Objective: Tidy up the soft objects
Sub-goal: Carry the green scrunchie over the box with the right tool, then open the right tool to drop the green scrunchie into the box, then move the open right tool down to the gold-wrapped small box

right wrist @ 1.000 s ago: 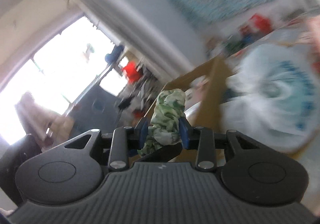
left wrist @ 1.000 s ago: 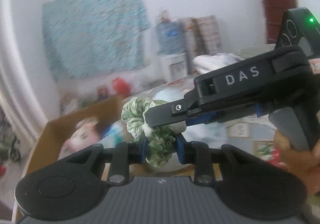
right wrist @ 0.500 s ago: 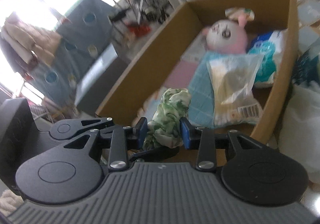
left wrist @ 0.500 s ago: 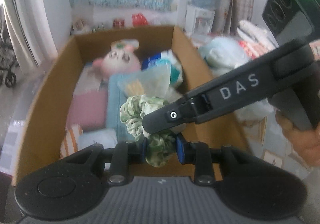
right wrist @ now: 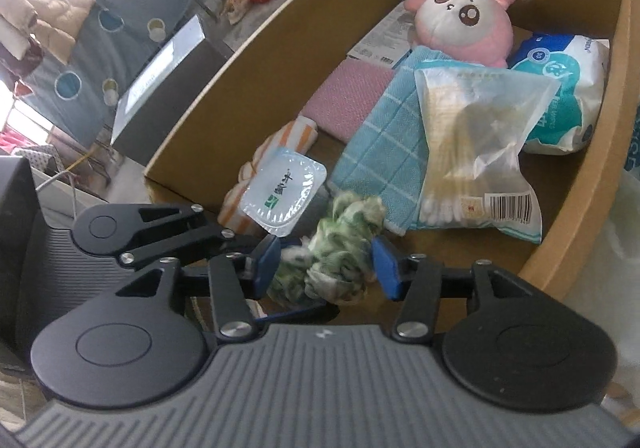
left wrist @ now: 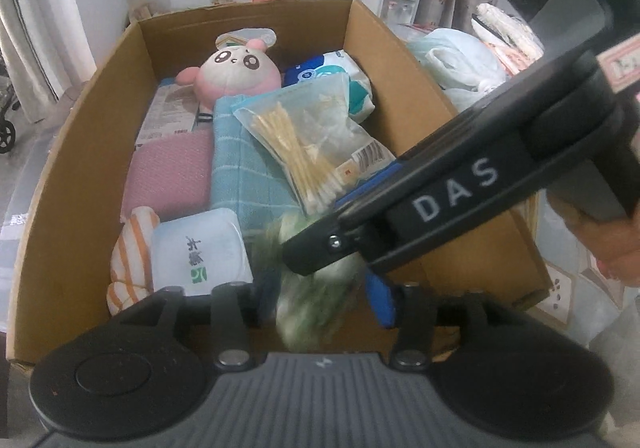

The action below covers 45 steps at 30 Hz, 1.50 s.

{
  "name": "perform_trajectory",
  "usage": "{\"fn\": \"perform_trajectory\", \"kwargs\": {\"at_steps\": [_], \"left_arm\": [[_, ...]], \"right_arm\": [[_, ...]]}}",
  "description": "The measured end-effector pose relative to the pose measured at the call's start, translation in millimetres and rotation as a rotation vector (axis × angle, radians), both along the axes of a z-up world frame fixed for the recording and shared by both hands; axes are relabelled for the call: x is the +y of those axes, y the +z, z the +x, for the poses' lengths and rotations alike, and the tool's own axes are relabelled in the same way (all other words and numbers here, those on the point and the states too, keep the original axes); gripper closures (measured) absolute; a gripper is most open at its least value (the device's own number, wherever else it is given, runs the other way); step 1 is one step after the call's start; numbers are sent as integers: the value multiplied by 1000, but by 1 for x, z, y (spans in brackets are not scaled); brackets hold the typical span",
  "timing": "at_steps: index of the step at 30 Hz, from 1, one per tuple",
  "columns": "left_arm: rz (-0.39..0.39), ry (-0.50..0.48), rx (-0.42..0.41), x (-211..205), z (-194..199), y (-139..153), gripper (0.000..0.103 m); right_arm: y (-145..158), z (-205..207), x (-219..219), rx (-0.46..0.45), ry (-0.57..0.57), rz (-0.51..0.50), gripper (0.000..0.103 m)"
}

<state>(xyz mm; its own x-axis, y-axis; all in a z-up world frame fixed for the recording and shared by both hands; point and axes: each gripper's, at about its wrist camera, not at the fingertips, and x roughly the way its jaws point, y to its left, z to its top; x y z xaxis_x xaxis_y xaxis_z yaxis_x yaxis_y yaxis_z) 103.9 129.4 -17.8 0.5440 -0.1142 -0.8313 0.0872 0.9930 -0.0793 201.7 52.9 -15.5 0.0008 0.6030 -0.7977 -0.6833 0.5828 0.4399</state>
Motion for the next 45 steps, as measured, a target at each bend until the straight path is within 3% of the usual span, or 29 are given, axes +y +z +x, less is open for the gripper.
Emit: {"fn": "perform_trajectory", "kwargs": {"at_steps": [7, 13, 15, 18, 26, 33, 40, 45], "left_arm": [[-3, 8, -20, 4, -3, 5, 42], [15, 54, -121, 6, -18, 22, 34], [27, 68, -172, 4, -24, 29, 24], [31, 81, -249, -4, -34, 37, 17], [0, -2, -363, -62, -36, 58, 11], [-49, -151, -393, -134, -15, 70, 10], [33, -267, -460, -224, 3, 47, 12], [87, -294, -440, -265, 34, 18, 37]], "right_arm": [[-1, 3, 2, 2, -11, 10, 47], [17, 7, -19, 7, -58, 175, 44], [25, 6, -36, 13, -93, 265, 38], [31, 1, -65, 23, -150, 385, 37], [45, -16, -168, -43, -317, 529, 36], [59, -21, -285, -178, -552, 536, 34], [40, 20, -366, -213, -760, 390, 33], [-3, 70, -381, -157, -799, 231, 54]]}}
